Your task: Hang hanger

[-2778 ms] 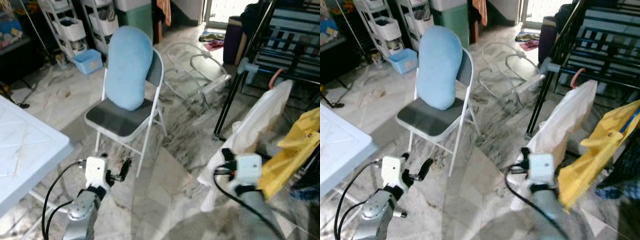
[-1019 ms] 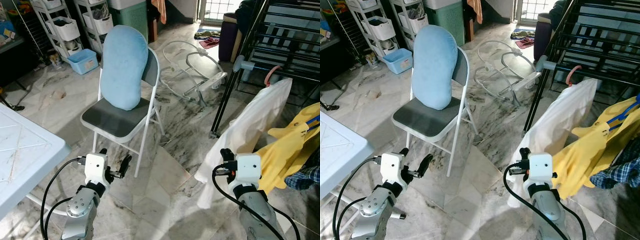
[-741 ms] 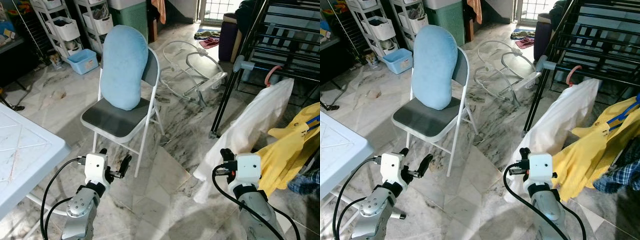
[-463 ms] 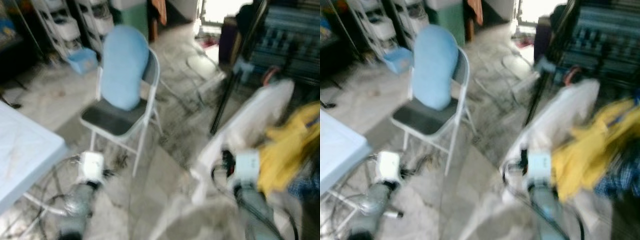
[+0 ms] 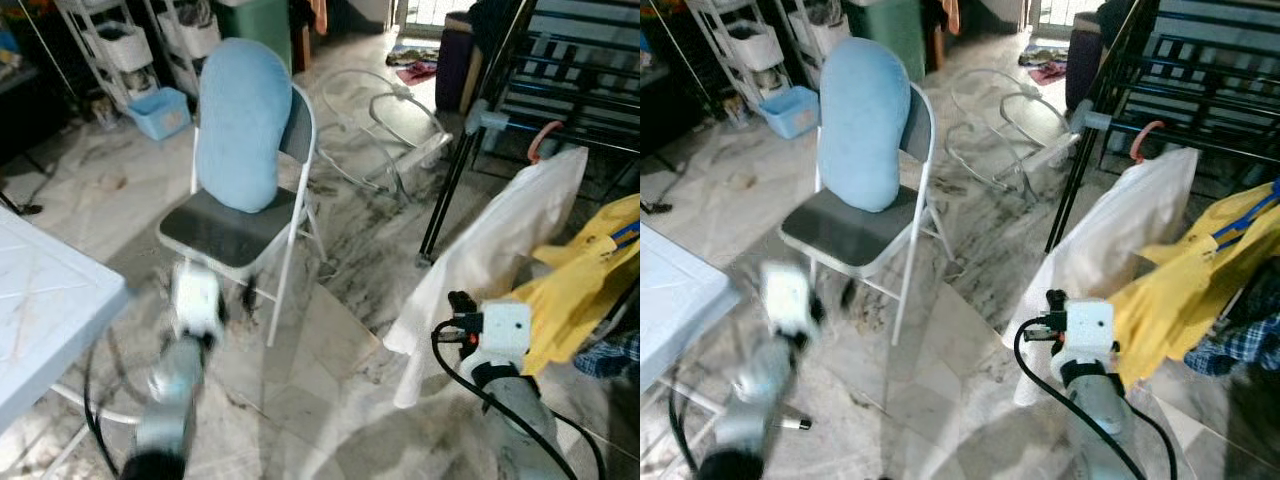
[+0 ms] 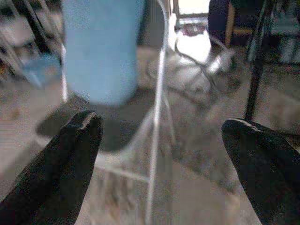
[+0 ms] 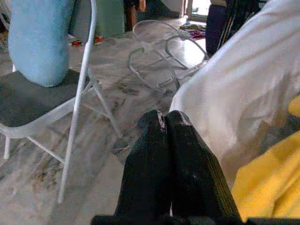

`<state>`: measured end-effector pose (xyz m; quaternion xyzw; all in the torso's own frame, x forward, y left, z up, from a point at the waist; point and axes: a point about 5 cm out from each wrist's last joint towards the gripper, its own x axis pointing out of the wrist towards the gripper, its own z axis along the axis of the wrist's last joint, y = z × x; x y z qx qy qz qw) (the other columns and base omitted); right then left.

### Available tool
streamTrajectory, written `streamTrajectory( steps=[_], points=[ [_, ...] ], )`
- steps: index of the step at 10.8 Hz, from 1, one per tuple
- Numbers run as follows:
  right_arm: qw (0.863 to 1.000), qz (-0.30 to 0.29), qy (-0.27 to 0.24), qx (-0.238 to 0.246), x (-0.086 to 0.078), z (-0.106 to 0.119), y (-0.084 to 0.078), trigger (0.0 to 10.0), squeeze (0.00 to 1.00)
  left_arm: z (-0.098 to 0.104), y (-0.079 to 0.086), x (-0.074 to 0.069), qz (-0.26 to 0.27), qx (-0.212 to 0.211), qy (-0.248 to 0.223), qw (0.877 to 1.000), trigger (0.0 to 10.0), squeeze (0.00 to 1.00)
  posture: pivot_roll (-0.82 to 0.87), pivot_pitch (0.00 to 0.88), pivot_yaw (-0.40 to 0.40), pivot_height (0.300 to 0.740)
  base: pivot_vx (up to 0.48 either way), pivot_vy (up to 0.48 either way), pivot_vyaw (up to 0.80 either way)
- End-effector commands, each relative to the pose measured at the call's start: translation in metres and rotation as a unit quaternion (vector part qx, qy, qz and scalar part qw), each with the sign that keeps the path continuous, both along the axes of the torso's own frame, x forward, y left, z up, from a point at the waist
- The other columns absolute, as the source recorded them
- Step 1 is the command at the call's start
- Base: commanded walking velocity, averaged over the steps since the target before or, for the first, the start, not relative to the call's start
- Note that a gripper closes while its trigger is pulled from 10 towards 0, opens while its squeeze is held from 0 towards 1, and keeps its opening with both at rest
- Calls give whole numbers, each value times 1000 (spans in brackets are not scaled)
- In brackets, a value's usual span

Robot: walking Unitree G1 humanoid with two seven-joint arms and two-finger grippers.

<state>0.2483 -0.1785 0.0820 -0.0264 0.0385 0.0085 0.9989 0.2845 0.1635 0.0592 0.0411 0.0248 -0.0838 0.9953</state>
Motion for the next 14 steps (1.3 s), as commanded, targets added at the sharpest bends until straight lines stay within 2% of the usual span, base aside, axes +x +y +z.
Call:
streamTrajectory(
  steps=[1, 2, 5, 7, 12, 14],
  points=[
    [1000, -1, -17, 0, 2, 7, 1, 10000, 0, 7, 0, -1, -5, 0, -5, 1000, 10000, 0, -109, 108, 69, 740, 0, 0, 0],
    [1000, -1, -27, -3, 2, 10, 0, 10000, 0, 13, -2, 1, -9, -14, -26, 1000, 10000, 0, -108, 100, 61, 740, 0, 0, 0],
    [999, 7, -45, -6, 5, 17, 2, 10000, 0, 16, -5, 4, -14, -33, -46, 998, 10000, 0, -113, 92, 56, 740, 0, 0, 0],
    [999, 1, -42, -8, 7, 16, 1, 10000, 0, 15, -8, 10, -21, -55, -25, 998, 10000, 0, -130, 90, 72, 740, 0, 0, -625],
    [999, -2, -37, -5, 2, 10, 6, 10000, 0, 12, -12, 15, -43, -48, -16, 998, 10000, 0, -138, 95, 91, 740, 0, 360, -761],
    [999, 0, -37, -3, 4, 10, 8, 10000, 0, 11, -13, 14, -44, -45, -15, 998, 10000, 0, -132, 97, 89, 740, 0, 371, 0]
  ],
)
